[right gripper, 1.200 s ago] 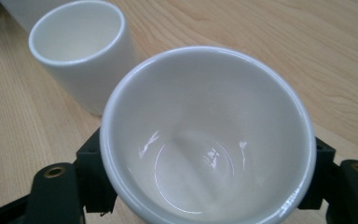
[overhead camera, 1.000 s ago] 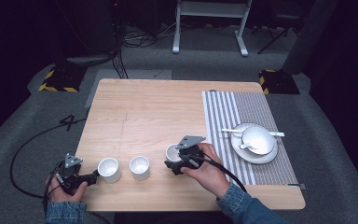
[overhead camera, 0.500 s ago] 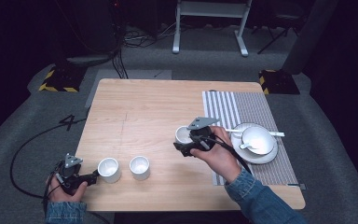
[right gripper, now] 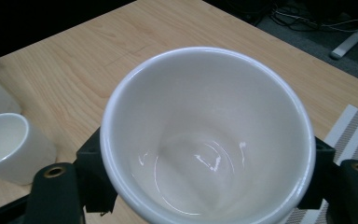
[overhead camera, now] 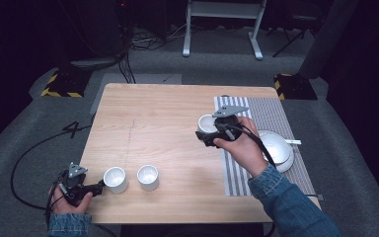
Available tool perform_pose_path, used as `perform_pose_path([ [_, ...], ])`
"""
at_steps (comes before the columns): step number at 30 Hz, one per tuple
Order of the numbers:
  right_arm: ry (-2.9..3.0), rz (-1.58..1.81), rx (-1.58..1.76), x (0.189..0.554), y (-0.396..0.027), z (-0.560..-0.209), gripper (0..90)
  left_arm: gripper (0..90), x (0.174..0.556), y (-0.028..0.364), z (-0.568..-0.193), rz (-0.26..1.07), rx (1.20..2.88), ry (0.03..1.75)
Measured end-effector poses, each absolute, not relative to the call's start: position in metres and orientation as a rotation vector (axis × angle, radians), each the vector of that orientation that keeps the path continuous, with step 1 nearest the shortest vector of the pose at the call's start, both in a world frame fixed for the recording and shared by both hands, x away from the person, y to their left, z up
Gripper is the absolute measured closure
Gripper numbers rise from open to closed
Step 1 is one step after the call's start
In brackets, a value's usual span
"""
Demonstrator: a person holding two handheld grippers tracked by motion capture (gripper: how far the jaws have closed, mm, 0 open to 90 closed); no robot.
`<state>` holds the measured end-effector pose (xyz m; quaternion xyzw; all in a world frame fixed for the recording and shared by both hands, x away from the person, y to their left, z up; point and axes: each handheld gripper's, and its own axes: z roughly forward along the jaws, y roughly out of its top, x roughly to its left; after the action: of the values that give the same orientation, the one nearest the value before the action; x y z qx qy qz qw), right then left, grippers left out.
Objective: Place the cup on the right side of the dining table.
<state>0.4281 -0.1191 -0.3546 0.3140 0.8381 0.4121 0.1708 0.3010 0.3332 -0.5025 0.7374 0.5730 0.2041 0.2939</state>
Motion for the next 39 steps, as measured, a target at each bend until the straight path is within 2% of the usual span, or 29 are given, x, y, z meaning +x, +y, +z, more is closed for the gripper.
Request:
perform_pose_path([
  [21,2.278,1.129,0.983,0.494,-0.171,-0.335,27.1,14.2,0.301,0.333,-0.502,0.543,1.964,1.526],
  [30,2.245,1.138,1.018,0.521,-0.182,-0.342,27.1,14.2,0.301,0.333,-0.503,0.543,1.964,1.525],
  [39,2.201,1.066,1.057,0.555,-0.206,-0.370,27.1,14.2,0.301,0.333,-0.502,0.543,1.964,1.525],
])
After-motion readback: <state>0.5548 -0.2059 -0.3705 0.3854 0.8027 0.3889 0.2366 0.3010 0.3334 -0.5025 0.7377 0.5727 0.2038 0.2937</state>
